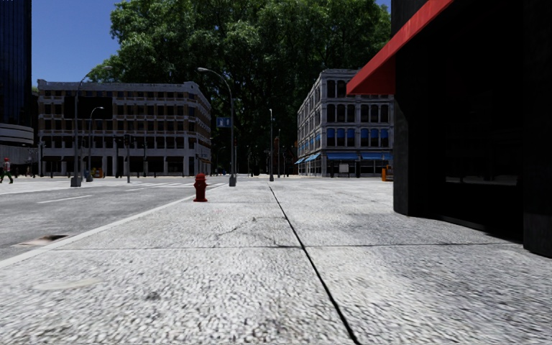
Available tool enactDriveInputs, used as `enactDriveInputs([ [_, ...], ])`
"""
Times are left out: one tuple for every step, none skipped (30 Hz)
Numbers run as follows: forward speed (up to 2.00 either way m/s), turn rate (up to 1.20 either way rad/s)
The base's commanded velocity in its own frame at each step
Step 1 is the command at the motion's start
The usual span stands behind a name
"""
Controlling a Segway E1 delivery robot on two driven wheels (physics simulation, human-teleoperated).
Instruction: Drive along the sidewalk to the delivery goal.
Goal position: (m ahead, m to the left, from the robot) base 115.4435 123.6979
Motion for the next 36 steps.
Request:
enactDriveInputs([
  [1.71,0.0],
  [1.71,0.0],
  [1.71,0.0],
  [1.71,0.0],
  [1.71,0.0],
  [1.71,0.0],
  [1.71,0.0],
  [1.71,0.0],
  [1.71,0.0],
  [1.71,0.0],
  [1.71,0.0],
  [1.71,0.0],
  [1.71,0.0],
  [1.71,0.0],
  [1.71,0.0],
  [1.71,0.0],
  [1.71,0.0],
  [1.71,0.0],
  [1.71,0.0],
  [1.71,0.0],
  [1.71,0.0],
  [1.71,0.0],
  [1.71,0.0],
  [1.71,0.0],
  [1.71,0.0],
  [1.71,0.0],
  [1.71,0.0],
  [1.71,0.0],
  [1.71,0.0],
  [1.71,0.0],
  [1.71,0.0],
  [1.71,0.0],
  [1.71,0.0],
  [1.71,0.0],
  [1.71,0.0],
  [1.71,0.0],
])
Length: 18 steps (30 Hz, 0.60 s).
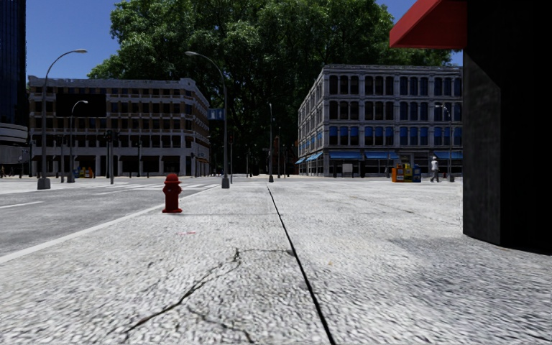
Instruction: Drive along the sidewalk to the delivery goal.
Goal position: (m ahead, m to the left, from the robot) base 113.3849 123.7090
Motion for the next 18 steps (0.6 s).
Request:
enactDriveInputs([
  [1.71,0.0],
  [1.71,0.0],
  [1.71,0.0],
  [1.71,0.0],
  [1.71,0.0],
  [1.71,0.0],
  [1.71,0.0],
  [1.71,0.0],
  [1.71,0.0],
  [1.71,0.0],
  [1.71,0.0],
  [1.71,0.0],
  [1.71,0.0],
  [1.71,0.0],
  [1.71,0.0],
  [1.71,0.0],
  [1.71,0.0],
  [1.71,0.0],
])
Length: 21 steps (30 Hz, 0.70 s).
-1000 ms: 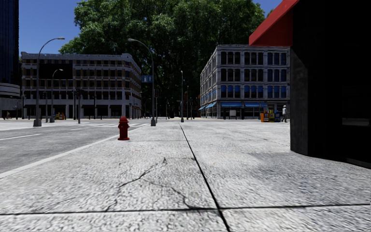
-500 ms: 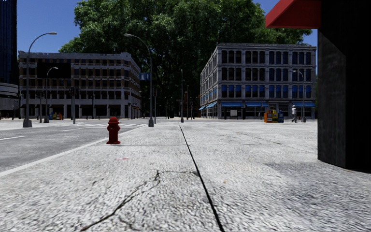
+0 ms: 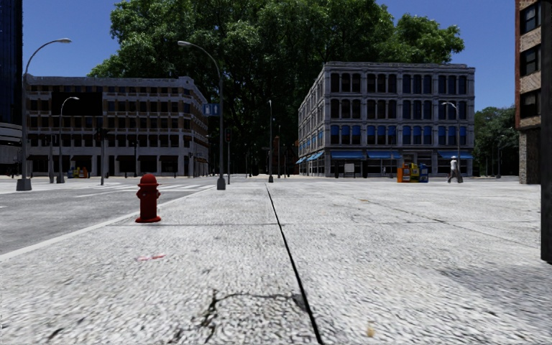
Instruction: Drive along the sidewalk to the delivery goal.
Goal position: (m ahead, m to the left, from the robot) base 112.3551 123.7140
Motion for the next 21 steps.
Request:
enactDriveInputs([
  [1.71,0.0],
  [1.71,0.0],
  [1.71,0.0],
  [1.71,0.0],
  [1.71,0.0],
  [1.71,0.0],
  [1.71,0.0],
  [1.71,0.0],
  [1.71,0.0],
  [1.71,0.0],
  [1.71,0.0],
  [1.71,0.0],
  [1.71,0.0],
  [1.71,0.0],
  [1.71,0.0],
  [1.71,0.0],
  [1.71,0.0],
  [1.71,0.0],
  [1.71,0.0],
  [1.71,0.0],
  [1.71,0.0],
])
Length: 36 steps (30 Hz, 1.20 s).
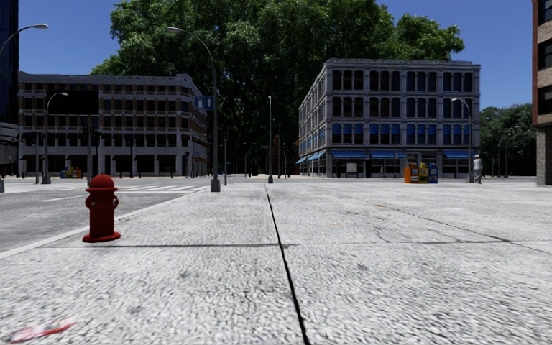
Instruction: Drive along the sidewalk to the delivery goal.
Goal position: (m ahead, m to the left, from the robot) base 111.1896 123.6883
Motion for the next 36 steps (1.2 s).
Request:
enactDriveInputs([
  [1.71,0.0],
  [1.71,0.0],
  [1.71,0.0],
  [1.71,0.0],
  [1.71,0.0],
  [1.71,0.0],
  [1.71,0.0],
  [1.71,0.0],
  [1.71,0.0],
  [1.71,0.0],
  [1.71,0.0],
  [1.71,0.0],
  [1.71,0.0],
  [1.71,0.0],
  [1.71,0.0],
  [1.71,0.0],
  [1.71,0.0],
  [1.71,0.0],
  [1.71,0.0],
  [1.71,0.0],
  [1.71,0.0],
  [1.71,0.0],
  [1.71,0.0],
  [1.71,0.0],
  [1.71,0.0],
  [1.71,0.0],
  [1.71,0.0],
  [1.71,0.0],
  [1.71,0.0],
  [1.71,0.0],
  [1.71,0.0],
  [1.71,0.0],
  [1.71,0.0],
  [1.71,0.0],
  [1.71,0.0],
  [1.71,0.0],
])
